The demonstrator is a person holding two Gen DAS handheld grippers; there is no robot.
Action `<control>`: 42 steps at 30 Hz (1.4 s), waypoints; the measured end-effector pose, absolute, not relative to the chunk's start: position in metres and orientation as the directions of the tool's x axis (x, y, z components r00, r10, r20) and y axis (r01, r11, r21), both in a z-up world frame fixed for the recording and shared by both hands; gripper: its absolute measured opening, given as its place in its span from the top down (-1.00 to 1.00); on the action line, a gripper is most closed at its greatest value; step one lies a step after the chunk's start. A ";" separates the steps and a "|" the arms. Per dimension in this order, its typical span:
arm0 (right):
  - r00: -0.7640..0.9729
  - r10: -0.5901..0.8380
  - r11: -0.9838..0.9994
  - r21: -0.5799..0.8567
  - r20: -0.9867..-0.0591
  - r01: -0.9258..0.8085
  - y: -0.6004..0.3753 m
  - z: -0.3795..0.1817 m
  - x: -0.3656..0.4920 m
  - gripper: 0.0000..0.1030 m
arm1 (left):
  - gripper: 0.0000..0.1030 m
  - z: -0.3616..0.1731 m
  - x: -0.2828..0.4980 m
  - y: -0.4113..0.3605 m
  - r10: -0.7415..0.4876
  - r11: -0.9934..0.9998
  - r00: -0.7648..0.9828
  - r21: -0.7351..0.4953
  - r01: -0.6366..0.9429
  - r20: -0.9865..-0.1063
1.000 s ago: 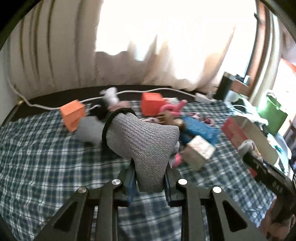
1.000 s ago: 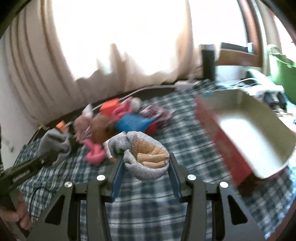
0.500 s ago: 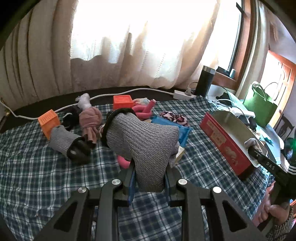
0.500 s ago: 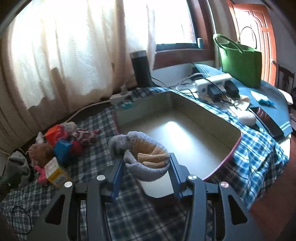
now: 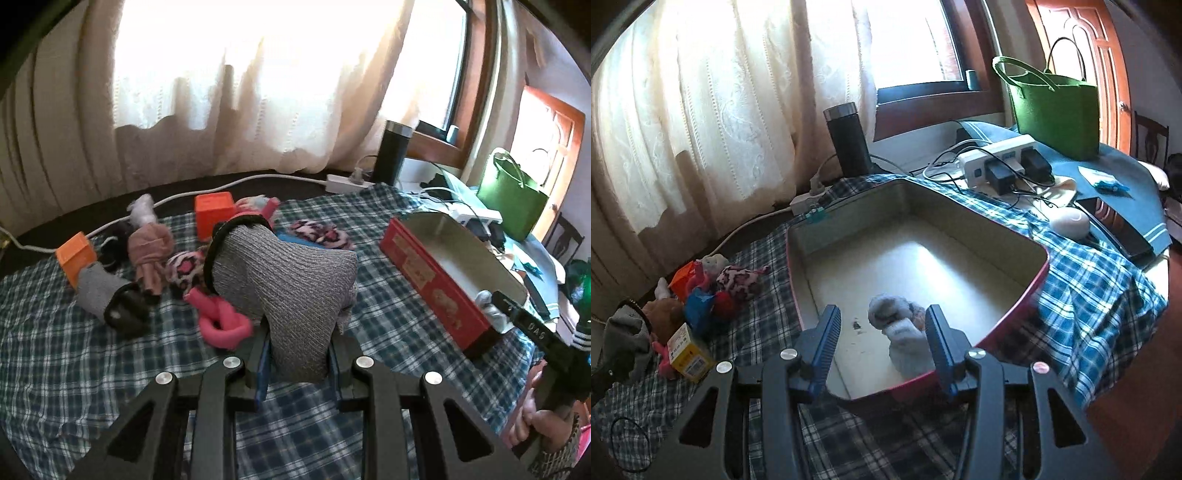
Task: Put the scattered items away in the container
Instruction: 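Carry both socks over the red tin and open both grippers to drop them, then move both grippers back from the tin toward the pile of items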
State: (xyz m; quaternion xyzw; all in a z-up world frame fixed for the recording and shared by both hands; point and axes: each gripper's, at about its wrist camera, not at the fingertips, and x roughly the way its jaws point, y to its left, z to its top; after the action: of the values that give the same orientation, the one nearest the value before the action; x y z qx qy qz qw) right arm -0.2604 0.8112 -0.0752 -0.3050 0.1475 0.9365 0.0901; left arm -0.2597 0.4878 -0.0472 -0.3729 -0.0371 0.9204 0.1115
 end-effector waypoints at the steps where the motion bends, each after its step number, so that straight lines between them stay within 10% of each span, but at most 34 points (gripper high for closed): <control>1: -0.799 0.079 -0.939 0.223 -0.597 -0.260 0.812 -0.075 -0.260 -0.01 | 0.49 -0.045 -0.268 0.502 0.245 -0.969 -0.697 -0.154 -0.193 -0.674; 29: -0.799 0.226 -0.883 0.229 -0.558 -0.410 0.877 -0.058 -0.220 0.00 | 0.47 -0.039 -0.327 0.734 0.572 -0.755 -0.516 -0.164 -0.634 -0.638; 34: -0.788 0.258 -0.865 0.230 -0.559 -0.446 0.882 -0.058 -0.212 -0.03 | 0.34 -0.043 -0.318 0.742 0.540 -0.758 -0.543 -0.091 -0.646 -0.643; 37: -0.782 0.266 -0.860 0.227 -0.563 -0.456 0.880 -0.059 -0.211 -0.13 | -0.32 -0.040 -0.308 0.734 0.535 -0.760 -0.560 -0.071 -0.646 -0.633; 42: -0.785 0.250 -0.873 0.219 -0.567 -0.436 0.868 -0.060 -0.213 -0.13 | -0.38 -0.036 -0.294 0.706 0.506 -0.791 -0.615 -0.041 -0.611 -0.605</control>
State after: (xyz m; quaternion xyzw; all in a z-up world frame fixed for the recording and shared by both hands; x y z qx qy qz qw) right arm -0.2129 0.8676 -0.0603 -0.2711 0.1715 0.9290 0.1846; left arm -0.2936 0.7063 -0.0357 -0.3085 0.0848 0.8946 0.3120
